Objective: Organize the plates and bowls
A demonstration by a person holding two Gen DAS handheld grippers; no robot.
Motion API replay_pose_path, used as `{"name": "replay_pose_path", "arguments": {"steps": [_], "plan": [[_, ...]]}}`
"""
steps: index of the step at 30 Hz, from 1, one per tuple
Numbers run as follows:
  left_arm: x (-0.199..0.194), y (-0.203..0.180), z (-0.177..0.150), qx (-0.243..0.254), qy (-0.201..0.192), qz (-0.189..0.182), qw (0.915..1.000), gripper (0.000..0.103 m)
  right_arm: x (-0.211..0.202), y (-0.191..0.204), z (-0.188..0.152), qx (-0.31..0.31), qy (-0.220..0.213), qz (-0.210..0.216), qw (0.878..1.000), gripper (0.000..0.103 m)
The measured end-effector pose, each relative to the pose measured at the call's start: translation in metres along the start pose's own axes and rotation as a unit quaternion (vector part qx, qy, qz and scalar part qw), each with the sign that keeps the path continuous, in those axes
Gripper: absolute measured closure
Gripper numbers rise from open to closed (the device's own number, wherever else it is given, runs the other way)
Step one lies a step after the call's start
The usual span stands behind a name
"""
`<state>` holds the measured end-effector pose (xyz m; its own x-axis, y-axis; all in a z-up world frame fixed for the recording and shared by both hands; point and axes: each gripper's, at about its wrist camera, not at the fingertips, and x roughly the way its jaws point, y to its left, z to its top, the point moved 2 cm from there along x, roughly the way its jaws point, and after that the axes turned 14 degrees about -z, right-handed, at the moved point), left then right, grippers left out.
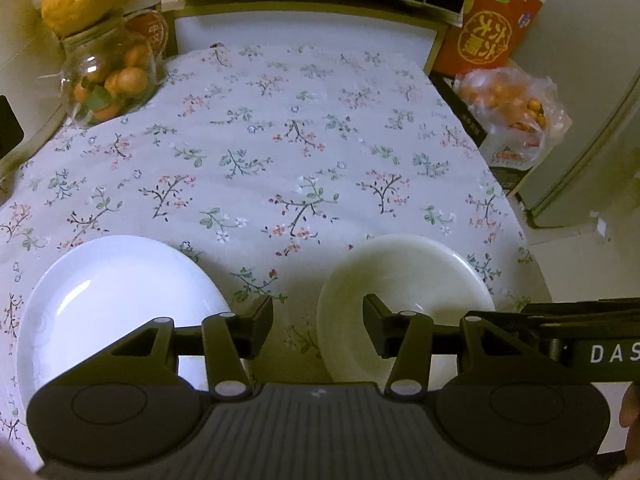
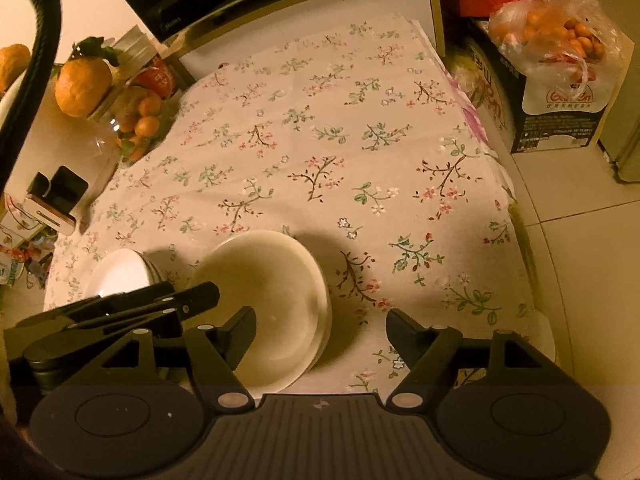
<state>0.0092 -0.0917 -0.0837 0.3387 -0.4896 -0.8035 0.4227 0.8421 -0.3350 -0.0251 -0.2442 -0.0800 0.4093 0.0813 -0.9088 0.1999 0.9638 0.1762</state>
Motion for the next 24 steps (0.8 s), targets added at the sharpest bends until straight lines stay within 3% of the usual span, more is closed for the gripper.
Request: {"name": "replay_pose_path", "arguments": {"steps": [4,10,20,24], "plan": [[0.004,0.000,-0.002,0.004,0.008,-0.003,1.0000,0.057,0.006,0.002,0.000,-0.003,0.007,-0.006,1.000,0.029],[0.009,-0.001,-0.003,0.013,0.012,-0.004,0.9998,0.067,0.009,0.006,-0.001,-0.010,0.008,-0.011,1.000,0.030],[0.017,-0.004,-0.007,0.024,0.024,-0.013,0.9993,0.079,0.017,0.012,-0.003,-0.015,0.019,-0.010,1.000,0.049],[0.019,-0.004,-0.006,0.025,0.026,-0.014,0.9993,0.082,0.018,0.013,-0.003,-0.015,0.019,-0.014,1.000,0.050]]}}
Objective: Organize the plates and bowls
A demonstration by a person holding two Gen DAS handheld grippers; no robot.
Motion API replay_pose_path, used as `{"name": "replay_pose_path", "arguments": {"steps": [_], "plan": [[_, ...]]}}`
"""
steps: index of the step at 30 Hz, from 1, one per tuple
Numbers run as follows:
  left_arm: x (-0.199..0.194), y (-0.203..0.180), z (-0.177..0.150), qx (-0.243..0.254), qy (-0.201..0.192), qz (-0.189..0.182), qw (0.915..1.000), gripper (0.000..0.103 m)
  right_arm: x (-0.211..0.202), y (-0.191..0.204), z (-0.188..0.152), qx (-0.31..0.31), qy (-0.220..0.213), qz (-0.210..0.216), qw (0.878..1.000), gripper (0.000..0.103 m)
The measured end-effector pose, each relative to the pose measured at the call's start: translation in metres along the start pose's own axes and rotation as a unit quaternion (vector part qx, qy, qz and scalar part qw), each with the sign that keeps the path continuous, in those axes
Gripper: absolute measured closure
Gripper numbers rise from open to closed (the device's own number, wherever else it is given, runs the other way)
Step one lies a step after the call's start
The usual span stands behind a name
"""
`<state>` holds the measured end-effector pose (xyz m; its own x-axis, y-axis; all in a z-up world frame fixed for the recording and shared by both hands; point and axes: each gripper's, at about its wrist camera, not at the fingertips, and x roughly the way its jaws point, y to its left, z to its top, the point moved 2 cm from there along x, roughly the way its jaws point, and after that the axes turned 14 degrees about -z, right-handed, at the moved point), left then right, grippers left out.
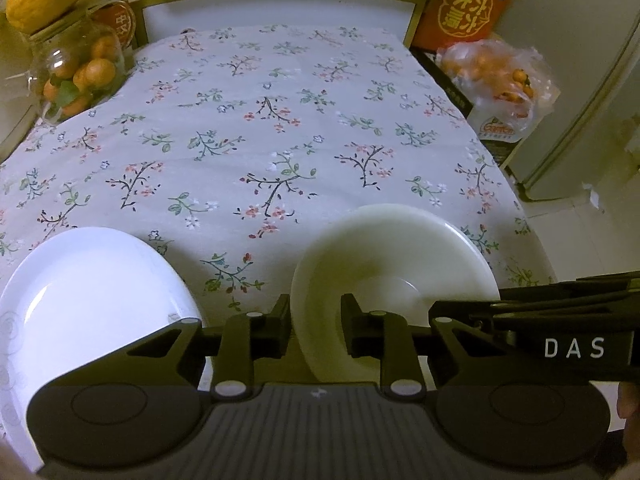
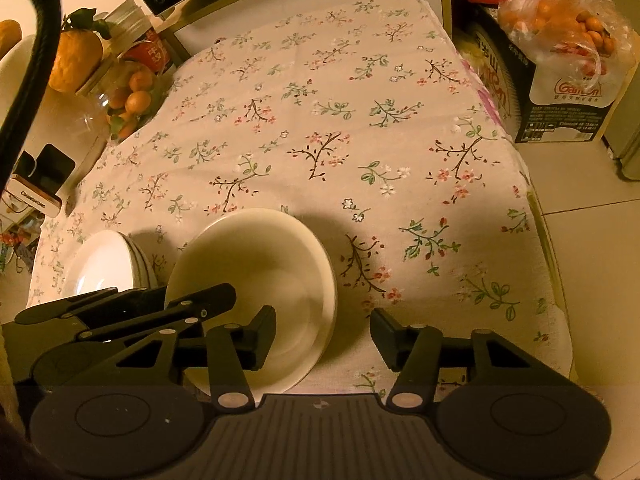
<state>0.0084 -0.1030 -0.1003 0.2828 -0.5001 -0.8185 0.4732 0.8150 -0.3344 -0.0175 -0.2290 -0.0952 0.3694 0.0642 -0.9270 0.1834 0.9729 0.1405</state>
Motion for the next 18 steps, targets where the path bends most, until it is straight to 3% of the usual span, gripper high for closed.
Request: {"name": "replay_pose_path", "arguments": {"steps": [7,8,11,15,18], "plan": [[0.005,-0.001,-0.001,0.004,0.004,0.006,1.0000,0.084,0.004,0.001,0.000,0.001,0.001,-0.003,1.000,0.054],[0.005,-0.001,-0.001,0.008,0.002,0.008,0.9999,0.084,0.005,0.002,0.000,0.002,0.003,-0.002,1.000,0.057],[0.003,-0.003,-0.001,0.012,-0.001,0.009,0.9999,0.087,0.012,0.004,-0.002,0.009,0.015,0.006,1.000,0.076],[-0.003,-0.005,0.002,0.014,-0.006,0.011,0.9998,0.090,0.012,0.005,-0.003,0.011,0.006,-0.016,1.000,0.089],[-0.005,-0.005,0.002,0.015,-0.010,0.007,0.9998,0.090,0.011,0.000,0.001,0.024,0.001,-0.015,1.000,0.091]]}}
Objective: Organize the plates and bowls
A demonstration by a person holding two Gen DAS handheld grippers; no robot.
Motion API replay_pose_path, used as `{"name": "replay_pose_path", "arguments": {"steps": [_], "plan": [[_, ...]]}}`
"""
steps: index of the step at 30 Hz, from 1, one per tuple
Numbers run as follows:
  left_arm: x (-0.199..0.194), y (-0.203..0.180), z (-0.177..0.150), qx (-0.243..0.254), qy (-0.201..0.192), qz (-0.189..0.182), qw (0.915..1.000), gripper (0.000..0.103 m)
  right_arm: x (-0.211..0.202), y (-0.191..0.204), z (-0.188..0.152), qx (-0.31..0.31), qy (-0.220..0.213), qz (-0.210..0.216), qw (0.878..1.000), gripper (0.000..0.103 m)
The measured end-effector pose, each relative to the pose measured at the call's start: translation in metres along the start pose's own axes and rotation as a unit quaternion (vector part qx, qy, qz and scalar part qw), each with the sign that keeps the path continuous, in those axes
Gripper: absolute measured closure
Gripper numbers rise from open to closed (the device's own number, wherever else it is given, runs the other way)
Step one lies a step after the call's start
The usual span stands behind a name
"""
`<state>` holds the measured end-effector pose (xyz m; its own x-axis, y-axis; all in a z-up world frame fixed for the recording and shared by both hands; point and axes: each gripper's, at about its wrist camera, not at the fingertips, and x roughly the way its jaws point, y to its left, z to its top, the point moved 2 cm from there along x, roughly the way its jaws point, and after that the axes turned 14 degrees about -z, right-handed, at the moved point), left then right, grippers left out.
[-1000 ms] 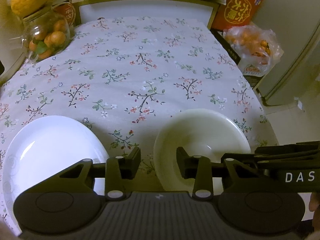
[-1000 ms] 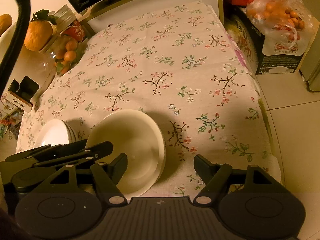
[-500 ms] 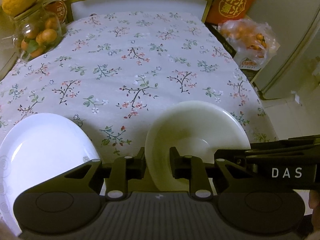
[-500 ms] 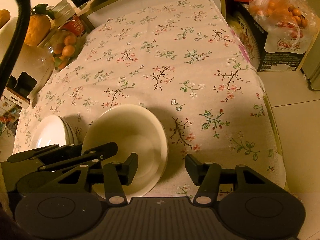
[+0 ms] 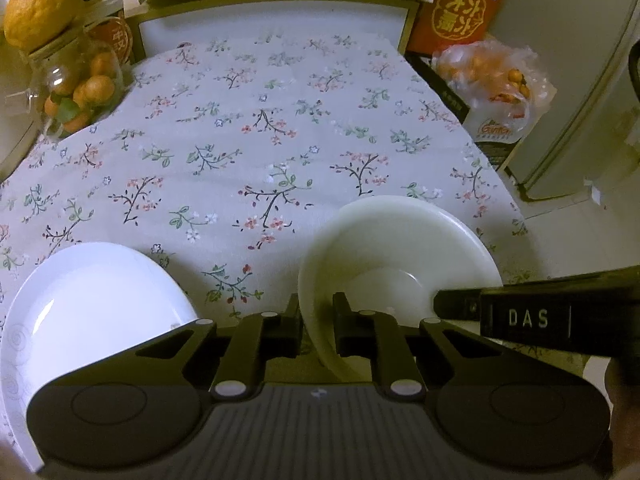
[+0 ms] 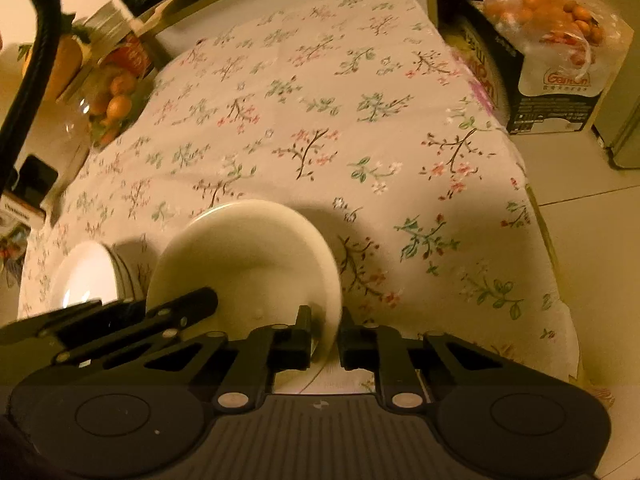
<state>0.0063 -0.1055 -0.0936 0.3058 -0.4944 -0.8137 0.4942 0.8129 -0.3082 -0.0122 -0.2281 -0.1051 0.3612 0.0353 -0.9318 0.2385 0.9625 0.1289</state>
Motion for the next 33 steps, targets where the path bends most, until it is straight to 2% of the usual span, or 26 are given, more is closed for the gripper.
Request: {"name": "replay_pose_path", "arguments": {"steps": [5,14,22,33], "plan": [[-0.004,0.003,0.002,-0.015,-0.006,0.001,0.9999,0.090,-0.002,0.003,0.000,-0.005,-0.007,-0.003,1.000,0.091],[-0.037,0.005,0.011,-0.022,-0.055,0.010,0.9982,0.090,-0.031,0.018,0.005,-0.022,-0.050,0.006,0.998,0.091],[-0.066,0.026,0.011,-0.042,-0.088,0.030,0.9948,0.090,-0.051,0.046,0.014,-0.041,-0.086,0.017,0.995,0.090],[-0.093,0.076,-0.015,-0.094,-0.081,0.043,0.9913,0.090,-0.045,0.109,0.005,-0.103,-0.069,0.045,0.991,0.090]]}}
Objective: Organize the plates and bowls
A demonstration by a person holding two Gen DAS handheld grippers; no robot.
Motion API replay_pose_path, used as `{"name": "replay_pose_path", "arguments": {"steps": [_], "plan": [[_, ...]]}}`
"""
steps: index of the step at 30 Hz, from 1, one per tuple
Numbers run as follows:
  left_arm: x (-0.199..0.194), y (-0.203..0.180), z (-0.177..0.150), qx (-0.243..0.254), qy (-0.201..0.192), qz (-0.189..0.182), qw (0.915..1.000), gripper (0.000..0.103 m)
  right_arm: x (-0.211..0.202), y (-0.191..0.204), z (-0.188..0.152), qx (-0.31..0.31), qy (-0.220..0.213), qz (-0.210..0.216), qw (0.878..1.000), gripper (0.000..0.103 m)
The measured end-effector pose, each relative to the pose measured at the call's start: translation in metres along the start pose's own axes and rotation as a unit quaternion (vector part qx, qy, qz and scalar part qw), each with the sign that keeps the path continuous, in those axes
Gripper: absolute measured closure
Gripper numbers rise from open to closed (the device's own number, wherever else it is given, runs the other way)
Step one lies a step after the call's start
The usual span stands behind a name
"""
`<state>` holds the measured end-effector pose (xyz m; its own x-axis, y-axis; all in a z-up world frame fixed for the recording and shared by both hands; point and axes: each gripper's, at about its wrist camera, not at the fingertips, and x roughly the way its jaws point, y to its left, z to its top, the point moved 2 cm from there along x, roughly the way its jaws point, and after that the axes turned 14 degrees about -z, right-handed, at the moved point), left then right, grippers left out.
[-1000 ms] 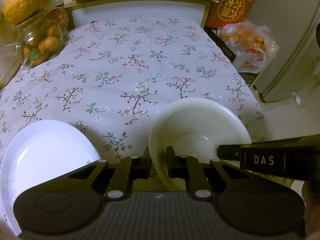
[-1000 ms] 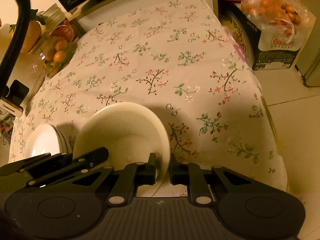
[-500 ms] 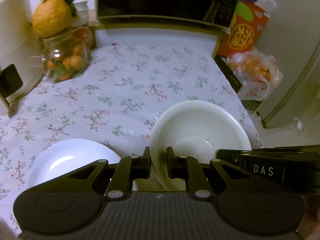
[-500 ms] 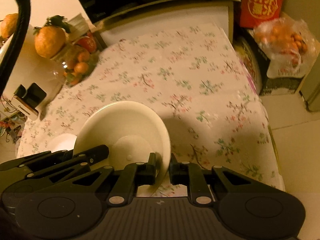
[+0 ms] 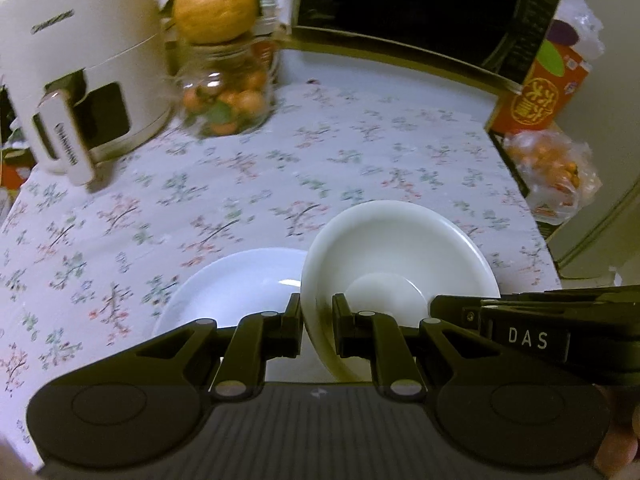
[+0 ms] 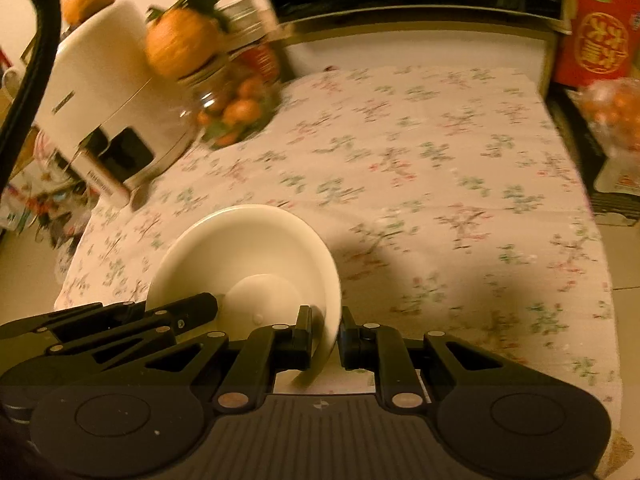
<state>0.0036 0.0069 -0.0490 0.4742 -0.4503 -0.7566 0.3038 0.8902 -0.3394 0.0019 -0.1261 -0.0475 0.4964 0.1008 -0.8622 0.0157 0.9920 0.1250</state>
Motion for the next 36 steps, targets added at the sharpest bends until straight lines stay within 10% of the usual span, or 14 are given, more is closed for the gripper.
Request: {"name": "replay_pose_path", "arguments": {"steps": [36], "plan": [[-0.008,0.056,-0.021,-0.051,0.040,0.020,0.9977,0.089,0.027,0.074,-0.011,-0.071,0.055,0.018,0.996,0.086]]}}
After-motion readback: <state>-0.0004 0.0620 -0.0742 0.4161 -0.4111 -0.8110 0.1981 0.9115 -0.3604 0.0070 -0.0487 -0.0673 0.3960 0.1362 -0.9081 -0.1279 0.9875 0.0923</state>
